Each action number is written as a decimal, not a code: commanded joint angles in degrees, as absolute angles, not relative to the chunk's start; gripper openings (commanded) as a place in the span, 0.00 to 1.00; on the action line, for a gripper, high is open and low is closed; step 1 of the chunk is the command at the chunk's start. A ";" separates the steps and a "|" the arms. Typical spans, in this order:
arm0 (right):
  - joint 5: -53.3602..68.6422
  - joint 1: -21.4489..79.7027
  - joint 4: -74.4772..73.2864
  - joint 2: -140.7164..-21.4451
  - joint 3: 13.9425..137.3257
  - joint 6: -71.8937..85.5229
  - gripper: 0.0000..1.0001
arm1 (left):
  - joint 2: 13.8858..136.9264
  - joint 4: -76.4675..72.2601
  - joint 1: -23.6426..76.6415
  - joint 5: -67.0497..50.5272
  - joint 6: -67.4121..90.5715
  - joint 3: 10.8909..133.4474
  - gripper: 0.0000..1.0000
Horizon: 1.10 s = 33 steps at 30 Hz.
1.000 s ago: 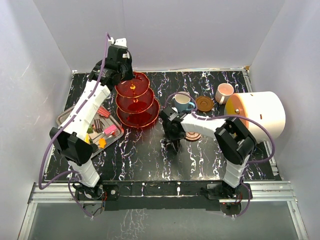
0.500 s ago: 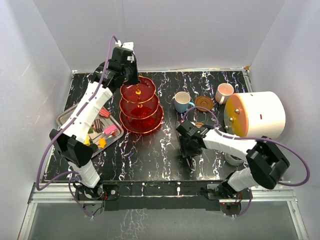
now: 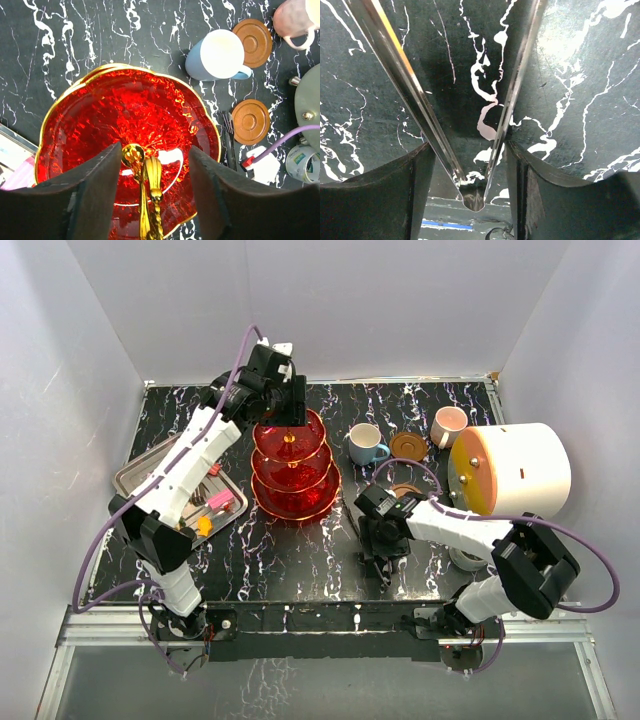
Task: Serve the afternoon tea
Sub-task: Move the tray at the center of the board.
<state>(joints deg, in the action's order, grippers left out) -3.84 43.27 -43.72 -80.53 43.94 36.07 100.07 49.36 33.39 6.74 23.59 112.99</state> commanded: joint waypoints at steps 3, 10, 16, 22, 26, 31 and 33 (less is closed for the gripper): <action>-5.60 43.32 -42.97 -80.23 46.05 36.44 0.59 | 96.58 51.67 33.40 7.59 23.57 114.48 0.67; -5.92 43.27 -42.49 -80.54 47.16 35.73 0.61 | 88.38 48.97 33.40 11.10 23.11 112.24 0.99; -6.28 43.33 -42.17 -80.51 47.29 35.59 0.62 | 72.22 45.52 33.33 23.89 29.42 93.94 0.99; -6.63 43.27 -41.94 -80.89 47.59 35.59 0.63 | 57.71 46.85 33.27 30.23 41.10 78.19 0.99; -7.50 43.26 -42.34 -81.06 47.98 35.93 0.63 | 52.21 51.56 33.23 29.91 50.68 65.86 0.96; -7.35 43.24 -42.45 -80.15 48.49 36.43 0.62 | 51.80 49.58 33.23 28.05 54.24 55.74 0.86; -7.34 43.32 -42.45 -79.46 48.68 36.47 0.62 | 52.94 47.97 33.22 28.29 54.24 53.02 0.82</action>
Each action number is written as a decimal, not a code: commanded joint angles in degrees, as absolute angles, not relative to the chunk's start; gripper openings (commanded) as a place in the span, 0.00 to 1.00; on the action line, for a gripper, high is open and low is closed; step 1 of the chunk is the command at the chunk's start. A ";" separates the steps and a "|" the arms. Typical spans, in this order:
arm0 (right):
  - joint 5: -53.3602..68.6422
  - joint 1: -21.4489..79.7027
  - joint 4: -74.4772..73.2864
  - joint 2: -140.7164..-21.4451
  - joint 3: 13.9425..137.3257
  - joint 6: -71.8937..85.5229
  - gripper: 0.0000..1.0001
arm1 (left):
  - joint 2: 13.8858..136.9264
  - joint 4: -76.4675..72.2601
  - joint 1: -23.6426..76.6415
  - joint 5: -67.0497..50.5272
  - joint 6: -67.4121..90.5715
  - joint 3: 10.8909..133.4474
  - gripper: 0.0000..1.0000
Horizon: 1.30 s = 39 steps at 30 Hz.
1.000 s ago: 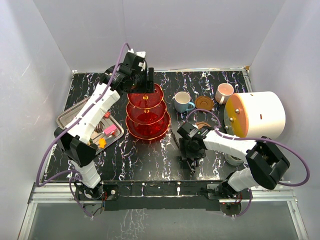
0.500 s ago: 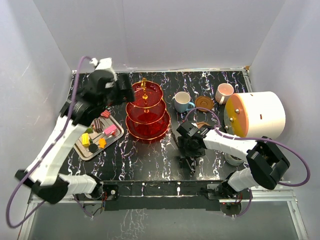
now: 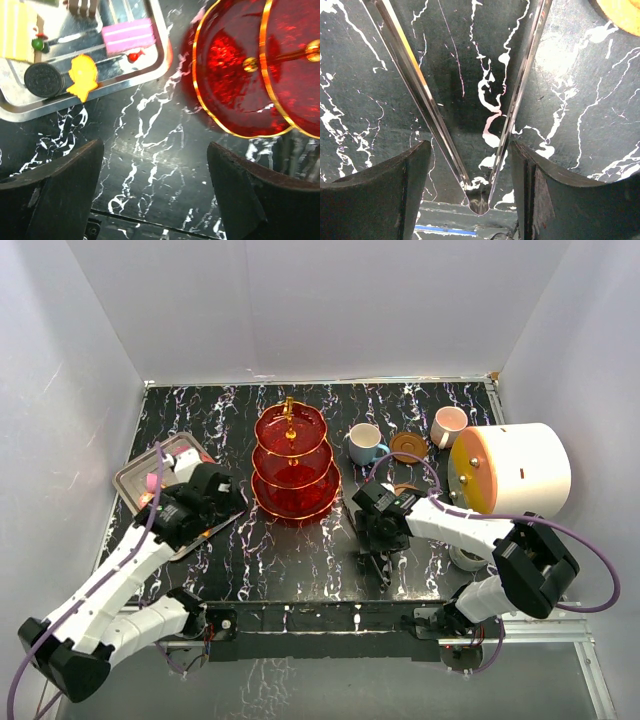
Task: Serve the afternoon tea
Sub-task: Move the tray at the center of the board.
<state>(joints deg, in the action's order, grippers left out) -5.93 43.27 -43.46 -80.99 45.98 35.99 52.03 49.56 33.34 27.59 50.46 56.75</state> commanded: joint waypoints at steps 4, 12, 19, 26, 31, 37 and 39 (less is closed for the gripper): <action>-7.39 43.29 -42.75 -78.60 48.78 36.47 0.62 | 54.81 41.74 33.30 29.67 52.62 47.89 0.71; -7.48 43.31 -43.06 -78.44 48.08 36.56 0.62 | 61.37 27.37 33.25 31.78 48.17 41.51 0.49; -7.66 43.29 -43.15 -78.42 47.75 36.36 0.62 | 69.51 15.90 31.99 33.22 44.08 38.64 0.48; -8.09 43.27 -43.24 -77.83 46.23 36.10 0.62 | 77.39 7.31 27.06 27.88 38.27 39.71 0.48; -7.94 43.28 -43.07 -77.82 45.61 36.15 0.62 | 81.36 3.68 23.31 22.27 36.56 39.59 0.45; -8.20 43.28 -43.03 -78.30 45.73 36.19 0.61 | 83.76 4.28 23.21 17.57 35.03 40.16 0.31; -8.05 43.27 -42.82 -78.39 45.62 36.19 0.61 | 83.95 3.93 23.20 16.16 35.26 39.12 0.26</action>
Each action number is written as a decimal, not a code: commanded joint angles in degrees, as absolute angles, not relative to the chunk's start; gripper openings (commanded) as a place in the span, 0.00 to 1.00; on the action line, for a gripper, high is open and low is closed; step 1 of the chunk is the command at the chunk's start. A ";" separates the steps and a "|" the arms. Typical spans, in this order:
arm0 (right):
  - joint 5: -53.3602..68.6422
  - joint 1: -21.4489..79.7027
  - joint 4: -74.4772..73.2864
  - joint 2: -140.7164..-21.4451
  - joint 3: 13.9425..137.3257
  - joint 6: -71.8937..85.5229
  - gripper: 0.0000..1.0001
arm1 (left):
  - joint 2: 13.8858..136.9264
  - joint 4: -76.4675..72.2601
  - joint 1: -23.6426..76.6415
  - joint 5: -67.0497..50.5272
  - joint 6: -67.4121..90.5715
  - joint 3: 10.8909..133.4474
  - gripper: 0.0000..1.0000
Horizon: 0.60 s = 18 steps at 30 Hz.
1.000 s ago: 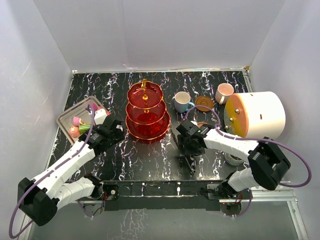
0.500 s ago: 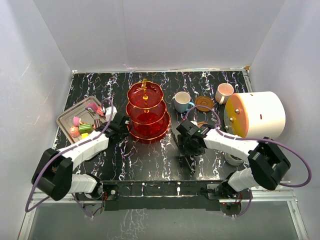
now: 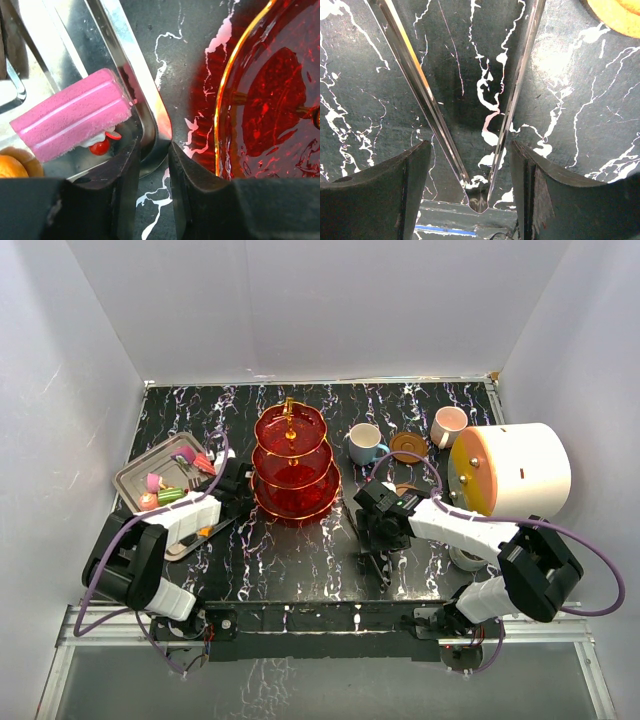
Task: Serve the afternoon tea
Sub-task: Move the tray at the center of the board.
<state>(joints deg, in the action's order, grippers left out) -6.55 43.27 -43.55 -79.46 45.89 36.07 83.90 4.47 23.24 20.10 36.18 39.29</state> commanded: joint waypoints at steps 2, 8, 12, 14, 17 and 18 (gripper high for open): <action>-7.92 43.22 -42.85 -78.65 45.70 36.20 0.61 | 84.42 4.92 23.20 15.67 35.61 38.85 0.21; -8.09 43.31 -43.34 -78.49 45.93 36.26 0.61 | 83.23 9.59 23.36 12.40 38.12 37.21 0.11; -8.33 43.29 -43.66 -78.23 46.22 36.30 0.61 | 78.88 12.44 24.98 10.58 42.10 33.75 0.10; -8.34 43.27 -43.68 -78.14 46.30 36.37 0.61 | 75.39 12.53 25.96 8.78 44.07 31.14 0.10; -8.35 43.24 -43.53 -78.30 46.32 36.50 0.61 | 72.30 13.26 27.84 7.13 45.79 28.07 0.09; -8.44 43.24 -43.43 -78.35 46.32 36.51 0.61 | 71.40 13.08 28.46 6.20 46.24 27.13 0.09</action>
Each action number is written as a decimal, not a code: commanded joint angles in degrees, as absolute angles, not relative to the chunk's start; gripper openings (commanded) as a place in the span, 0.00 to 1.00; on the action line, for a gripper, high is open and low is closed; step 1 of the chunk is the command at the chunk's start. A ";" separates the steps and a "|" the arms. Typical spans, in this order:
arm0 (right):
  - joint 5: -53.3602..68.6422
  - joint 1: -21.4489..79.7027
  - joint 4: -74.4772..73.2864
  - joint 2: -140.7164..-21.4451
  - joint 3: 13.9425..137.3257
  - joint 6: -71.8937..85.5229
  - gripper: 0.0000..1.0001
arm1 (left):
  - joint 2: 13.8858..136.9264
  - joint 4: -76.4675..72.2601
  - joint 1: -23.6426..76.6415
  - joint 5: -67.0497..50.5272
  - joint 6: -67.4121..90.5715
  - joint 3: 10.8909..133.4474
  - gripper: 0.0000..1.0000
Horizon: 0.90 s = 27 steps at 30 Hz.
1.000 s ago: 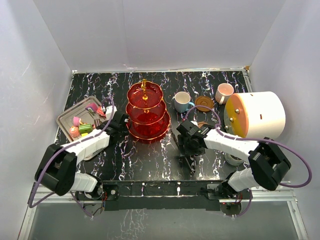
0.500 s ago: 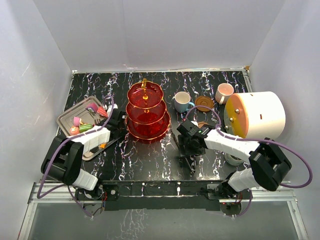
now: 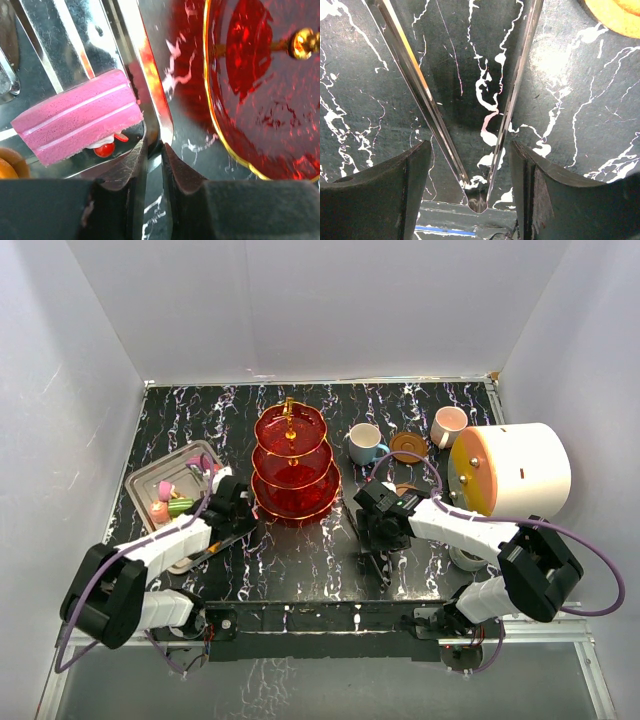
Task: Serve the afternoon tea
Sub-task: Move the tray at the center of the board, then adjust the desert table at the center of the board.
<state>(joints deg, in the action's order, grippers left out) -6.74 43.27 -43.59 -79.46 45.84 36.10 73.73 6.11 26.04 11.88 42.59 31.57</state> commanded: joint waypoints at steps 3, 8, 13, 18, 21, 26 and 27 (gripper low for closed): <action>-8.94 43.24 -43.33 -78.44 46.23 36.88 0.61 | 69.21 11.69 31.10 3.04 47.10 24.85 0.08; -8.71 43.21 -42.59 -78.32 46.17 37.50 0.62 | 65.91 12.42 35.70 0.04 48.80 23.41 0.06; -8.81 43.20 -42.45 -78.40 46.64 37.75 0.62 | 60.30 18.94 39.50 2.40 50.79 25.24 0.17; -10.73 43.16 -43.42 -77.72 47.71 38.04 0.62 | 53.94 28.02 39.64 8.36 48.31 33.31 0.42; -11.17 42.89 -43.42 -76.48 48.35 38.13 0.62 | 52.05 31.07 39.69 9.99 46.45 39.89 0.53; -10.89 42.76 -42.95 -74.69 48.80 39.10 0.62 | 52.14 34.02 39.63 19.05 44.49 49.59 0.74; -10.78 42.72 -42.79 -74.36 48.66 39.37 0.62 | 52.75 33.44 39.59 20.43 43.62 50.94 0.77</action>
